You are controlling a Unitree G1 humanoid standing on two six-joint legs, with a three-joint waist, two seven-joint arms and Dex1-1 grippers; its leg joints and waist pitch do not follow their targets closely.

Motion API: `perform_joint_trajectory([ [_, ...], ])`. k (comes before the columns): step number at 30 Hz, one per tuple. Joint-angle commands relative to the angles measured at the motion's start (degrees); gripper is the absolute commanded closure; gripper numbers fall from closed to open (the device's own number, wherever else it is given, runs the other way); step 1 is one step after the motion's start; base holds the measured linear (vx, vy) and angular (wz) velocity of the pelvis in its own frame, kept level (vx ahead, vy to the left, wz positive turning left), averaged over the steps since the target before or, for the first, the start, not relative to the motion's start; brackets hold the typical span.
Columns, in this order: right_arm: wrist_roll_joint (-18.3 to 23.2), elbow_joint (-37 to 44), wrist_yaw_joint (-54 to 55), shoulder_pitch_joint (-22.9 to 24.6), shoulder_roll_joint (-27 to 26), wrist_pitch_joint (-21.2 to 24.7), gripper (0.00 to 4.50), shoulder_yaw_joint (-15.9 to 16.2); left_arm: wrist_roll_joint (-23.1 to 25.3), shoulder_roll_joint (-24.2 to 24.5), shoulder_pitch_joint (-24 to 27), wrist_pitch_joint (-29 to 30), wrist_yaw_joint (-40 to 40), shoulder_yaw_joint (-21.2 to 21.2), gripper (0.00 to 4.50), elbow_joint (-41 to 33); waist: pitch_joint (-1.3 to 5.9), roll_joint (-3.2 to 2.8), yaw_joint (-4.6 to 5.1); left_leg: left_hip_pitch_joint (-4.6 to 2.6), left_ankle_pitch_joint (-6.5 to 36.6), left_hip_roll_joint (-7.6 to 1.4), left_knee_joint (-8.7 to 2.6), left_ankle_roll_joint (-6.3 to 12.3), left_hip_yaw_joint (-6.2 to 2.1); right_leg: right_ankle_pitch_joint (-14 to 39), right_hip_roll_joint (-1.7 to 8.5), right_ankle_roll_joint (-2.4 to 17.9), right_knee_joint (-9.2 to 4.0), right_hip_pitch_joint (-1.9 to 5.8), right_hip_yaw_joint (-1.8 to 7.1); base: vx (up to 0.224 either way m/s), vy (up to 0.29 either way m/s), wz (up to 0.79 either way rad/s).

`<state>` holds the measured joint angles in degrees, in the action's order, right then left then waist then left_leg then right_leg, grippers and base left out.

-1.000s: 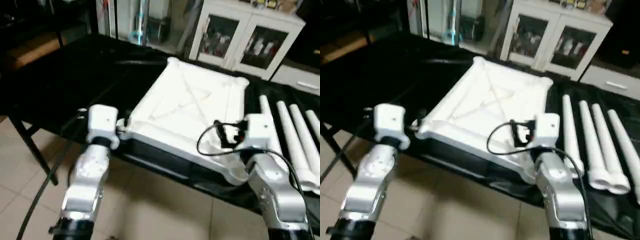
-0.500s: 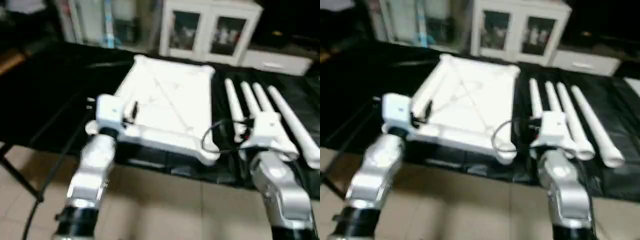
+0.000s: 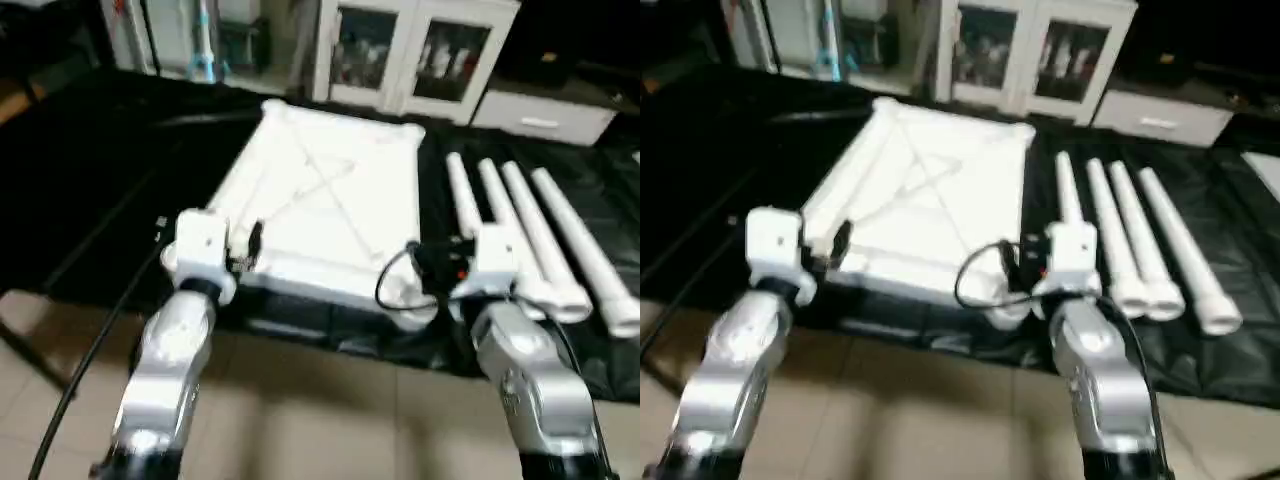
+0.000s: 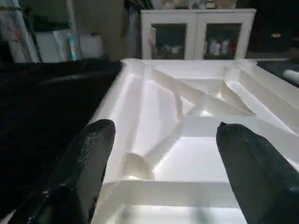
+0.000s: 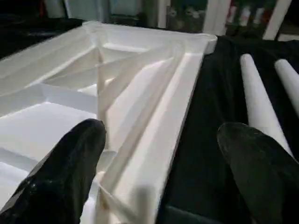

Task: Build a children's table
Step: Move to table

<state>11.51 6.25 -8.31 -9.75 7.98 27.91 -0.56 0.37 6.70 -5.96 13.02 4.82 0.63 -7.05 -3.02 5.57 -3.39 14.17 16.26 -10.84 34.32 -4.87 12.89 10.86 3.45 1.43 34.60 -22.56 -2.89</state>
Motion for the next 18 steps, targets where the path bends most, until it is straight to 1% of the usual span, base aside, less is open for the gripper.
perform_joint_trajectory([
  [1, -1.0, -2.2, -1.3, 0.0, 1.4, -0.4, 0.30, -0.2, 0.8, -1.0, 0.7, 1.2, 0.1, 3.3, 0.60, -2.5, 1.95, 0.12, 0.83, -0.18, 31.2, -3.14, -6.72, 2.22, -3.51, 23.9, 3.67, 7.0, -3.86, 1.31, -0.73, 0.143, -0.023, -0.64],
  [2, -1.3, -2.5, -1.4, -0.3, 1.5, -0.7, 0.30, -0.1, 1.2, -0.9, 1.5, 1.4, 0.2, 3.9, 0.60, -3.0, 3.36, -0.45, -0.44, 2.52, 22.0, -0.62, -5.57, 3.90, -2.48, 24.2, 5.69, 7.2, -4.89, 5.32, 1.81, 0.151, -0.010, -0.44],
  [3, -1.3, -2.5, -1.3, -0.5, 1.6, -0.7, 0.30, -0.2, 1.3, -0.9, 1.7, 1.6, 0.3, 4.2, 0.60, -3.1, 3.86, -0.42, -1.25, 4.06, 12.1, 0.77, -3.75, 4.72, -2.63, 24.0, 6.56, 9.1, -5.44, 7.89, 3.52, 0.141, -0.004, -0.17],
  [4, -1.1, -2.4, -1.3, -0.9, 1.6, -0.6, 0.30, -0.4, 1.4, -1.0, 1.9, 1.8, 0.4, 4.5, 0.60, -3.3, 3.65, -1.65, -1.90, 4.05, 8.8, 0.57, -3.27, 4.56, -3.02, 23.6, 7.28, 10.9, -5.65, 8.18, 4.14, 0.141, -0.004, -0.17],
  [5, -0.3, -1.8, -1.2, -1.4, 1.3, -1.0, 0.30, -1.2, 0.8, -1.5, 1.6, 1.9, 1.1, 4.7, 0.60, -2.4, 4.26, -0.45, -2.28, 5.15, 3.0, 1.65, -1.36, 5.19, -3.48, 17.8, 6.72, 15.1, -5.12, 10.07, 5.24, 0.155, 0.012, -0.05],
  [6, -0.7, -1.3, -0.3, -1.1, 1.0, -1.1, 0.30, -1.3, 0.5, -1.6, 1.0, 1.9, 1.5, 4.7, 0.60, -1.5, 4.26, 0.27, -3.16, 5.82, 0.4, 1.71, 0.21, 6.37, -4.21, 11.3, 7.40, 20.6, -5.22, 11.07, 6.42, 0.160, 0.039, 0.08],
  [7, -0.3, -0.4, 0.5, -1.0, 0.3, -0.9, 0.30, -1.8, 0.3, -1.5, -0.1, 2.0, 2.1, 4.8, 0.60, -1.4, 4.15, -0.07, -4.13, 6.74, -2.6, 0.98, 0.62, 6.99, -4.80, 5.9, 7.19, 24.0, -5.13, 11.35, 6.16, 0.160, 0.039, 0.08],
  [8, 0.0, 0.1, 1.0, -1.0, -0.1, -0.7, 0.30, -2.2, 0.2, -1.4, -0.8, 2.1, 2.5, 4.9, 0.60, -1.5, 4.20, -1.40, -4.51, 6.83, -5.4, 0.25, -0.45, 6.96, -5.02, 3.7, 6.18, 23.7, -4.25, 10.79, 4.90, 0.152, 0.064, 0.11],
  [9, 0.6, 0.5, 1.1, -0.6, -0.9, -1.0, 0.30, -2.2, 0.7, -0.8, -1.4, 2.2, 2.8, 5.1, 0.60, -1.3, 4.06, -4.17, -3.32, 1.79, -11.8, -1.60, -4.24, 7.62, -5.82, 1.5, 1.00, 17.8, -0.70, 5.21, -0.15, 0.174, 0.039, 0.05],
  [10, 0.9, 0.8, 0.8, -0.2, -1.4, -1.3, 0.30, -2.1, 1.1, -0.4, -1.4, 2.3, 2.9, 5.3, 0.60, -1.4, 4.07, -3.75, -0.94, -2.38, -15.4, -3.35, -4.43, 10.62, -8.78, 2.5, -0.59, 13.3, 1.77, 1.16, -1.78, 0.174, 0.039, 0.05],
  [11, 0.2, 0.3, 0.7, 0.3, -1.7, -2.3, 0.30, -1.2, 1.3, 0.1, -1.6, 2.2, 2.8, 5.0, 0.60, -1.3, 4.01, -4.24, -0.38, -7.70, -10.5, -6.93, -4.54, 16.04, -11.91, 9.3, 1.44, 6.2, 4.51, -4.29, -1.86, 0.188, 0.012, 0.14],
  [12, -0.4, -0.3, 0.8, 0.8, -1.7, -3.1, 0.30, -0.7, 1.4, 0.4, -1.7, 2.0, 2.6, 4.8, 0.60, -1.0, 3.61, -3.04, -0.23, -7.10, -12.5, -7.42, -4.55, 21.71, -12.13, 7.3, 2.89, 1.7, 5.57, -5.30, -1.32, 0.171, 0.012, 0.18],
  [13, -0.8, -0.7, 0.8, 1.1, -1.6, -3.7, 0.30, -0.4, 1.3, 0.5, -1.6, 1.8, 2.5, 4.7, 0.60, -0.8, 3.10, -2.05, -0.25, -5.76, -11.7, -3.21, -4.06, 22.94, -8.71, 2.2, 3.17, 3.1, 3.00, -4.49, -0.88, 0.171, 0.012, 0.18],
  [14, -0.6, -0.3, 1.5, 1.2, -2.2, -3.4, 0.30, -0.9, 1.6, 1.0, -2.1, 1.6, 2.6, 4.7, 0.60, -0.8, 3.06, -0.80, -0.40, -4.85, -9.0, -0.57, -3.35, 21.71, -6.78, 0.8, 3.59, 4.6, 0.79, -2.69, 0.02, 0.169, -0.004, 0.13],
  [15, -0.3, 0.2, 1.9, 1.1, -2.6, -3.0, 0.30, -1.4, 1.8, 1.4, -2.3, 1.6, 2.8, 4.8, 0.60, -0.9, 3.22, 1.35, -2.19, 0.59, -1.9, 5.69, 0.46, 18.16, -3.86, 7.3, 5.73, 10.3, -2.14, 5.58, 6.16, 0.173, 0.010, 0.21],
  [16, -0.3, 0.2, 1.9, 1.1, -2.6, -3.0, 0.30, -1.4, 1.8, 1.4, -2.3, 1.6, 2.8, 4.8, 0.60, -0.9, 3.37, 0.46, -4.25, 2.79, 2.3, 6.06, 4.53, 15.38, -4.53, 11.2, 10.97, 18.5, -4.96, 8.85, 10.89, 0.173, 0.010, 0.21],
  [17, 0.0, 1.0, 2.2, 1.2, -3.0, -2.7, 0.30, -1.8, 1.7, 1.6, -2.6, 1.8, 3.3, 4.7, 0.60, -1.3, 3.86, 0.42, -6.13, 6.71, 3.2, 3.73, 9.40, 7.55, -6.84, 6.4, 13.30, 29.2, -4.98, 12.26, 13.22, 0.162, 0.047, 0.12],
  [18, 0.2, 1.7, 2.1, 1.3, -3.3, -2.6, 0.30, -2.0, 1.6, 1.7, -2.8, 1.8, 3.6, 4.7, 0.60, -1.4, 3.61, -0.05, -6.31, 10.43, 0.8, 1.90, 10.96, 1.61, -8.63, -5.6, 12.78, 33.1, -3.46, 13.33, 12.01, 0.151, 0.069, 0.01],
])
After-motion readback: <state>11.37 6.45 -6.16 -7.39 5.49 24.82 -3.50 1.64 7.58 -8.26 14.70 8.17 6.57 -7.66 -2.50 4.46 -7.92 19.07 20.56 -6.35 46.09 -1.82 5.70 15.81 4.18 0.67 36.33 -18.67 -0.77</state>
